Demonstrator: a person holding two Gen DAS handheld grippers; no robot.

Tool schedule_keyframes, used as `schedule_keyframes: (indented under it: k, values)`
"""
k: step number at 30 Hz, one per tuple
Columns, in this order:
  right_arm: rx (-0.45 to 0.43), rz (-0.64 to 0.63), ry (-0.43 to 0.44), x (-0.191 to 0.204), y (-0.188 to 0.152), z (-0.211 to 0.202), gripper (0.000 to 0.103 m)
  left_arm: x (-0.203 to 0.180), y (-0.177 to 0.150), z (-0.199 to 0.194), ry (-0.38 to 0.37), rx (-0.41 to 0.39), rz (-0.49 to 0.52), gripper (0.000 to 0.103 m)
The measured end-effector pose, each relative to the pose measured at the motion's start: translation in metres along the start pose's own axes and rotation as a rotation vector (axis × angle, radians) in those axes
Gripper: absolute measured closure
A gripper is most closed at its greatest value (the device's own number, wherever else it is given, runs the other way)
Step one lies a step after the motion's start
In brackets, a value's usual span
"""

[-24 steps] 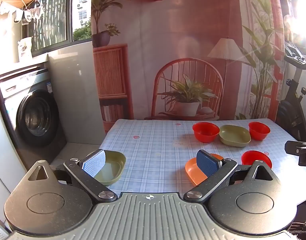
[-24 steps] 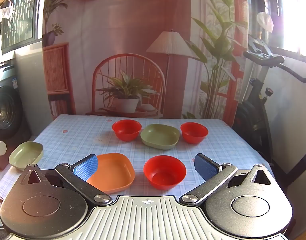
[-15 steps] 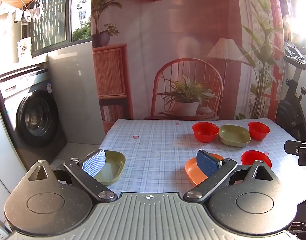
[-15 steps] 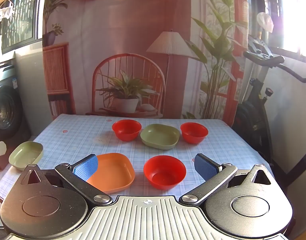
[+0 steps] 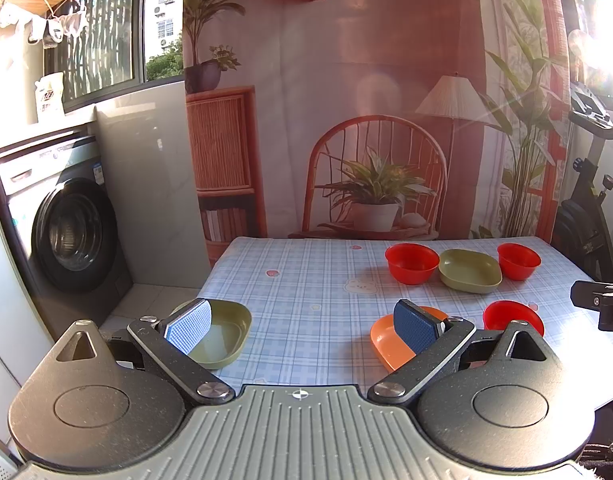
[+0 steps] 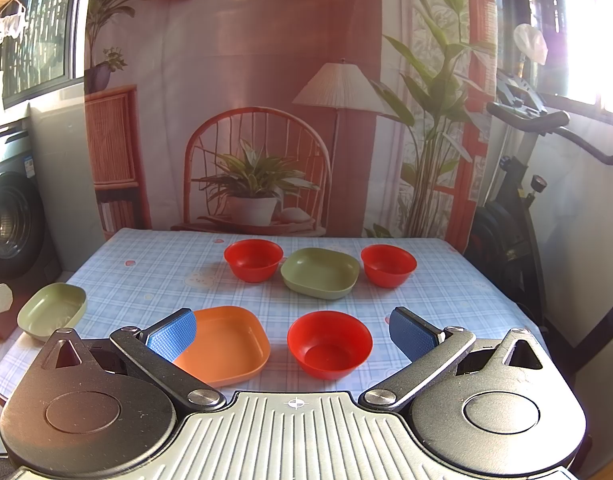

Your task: Organize plates and bowls

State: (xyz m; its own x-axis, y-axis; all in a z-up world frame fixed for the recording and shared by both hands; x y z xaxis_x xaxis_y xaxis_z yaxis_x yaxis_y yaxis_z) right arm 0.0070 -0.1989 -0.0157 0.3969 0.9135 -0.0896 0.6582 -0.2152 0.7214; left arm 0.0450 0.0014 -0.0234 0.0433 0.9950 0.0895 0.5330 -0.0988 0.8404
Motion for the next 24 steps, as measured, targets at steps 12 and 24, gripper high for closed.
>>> schedule_keyframes:
  k: [12,24]
  values:
    - [0.000,0.000,0.000,-0.0011,0.0010,0.0000,0.000,-0.0001,0.0002,0.0002,-0.001,0.001,0.000,0.004]
    - [-0.001,0.000,0.000,-0.0009,0.0014,-0.0004,0.000,-0.0006,-0.0004,-0.0001,-0.001,0.003,-0.001,0.004]
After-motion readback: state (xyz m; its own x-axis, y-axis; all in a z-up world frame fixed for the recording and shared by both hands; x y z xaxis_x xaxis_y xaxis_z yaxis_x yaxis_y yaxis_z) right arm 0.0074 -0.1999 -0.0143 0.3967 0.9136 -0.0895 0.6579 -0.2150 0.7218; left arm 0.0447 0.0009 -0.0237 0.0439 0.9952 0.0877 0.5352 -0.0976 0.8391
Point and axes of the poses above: each gripper's, at about its wrist camera, not at the fingertips, and z roughly the way its jaws point, x to its left, y to its top, the point moved 5 cm from there along z, roughly the way its jaws point, and after that the axes turned 7 degrees about x, right-handed, at the moved point
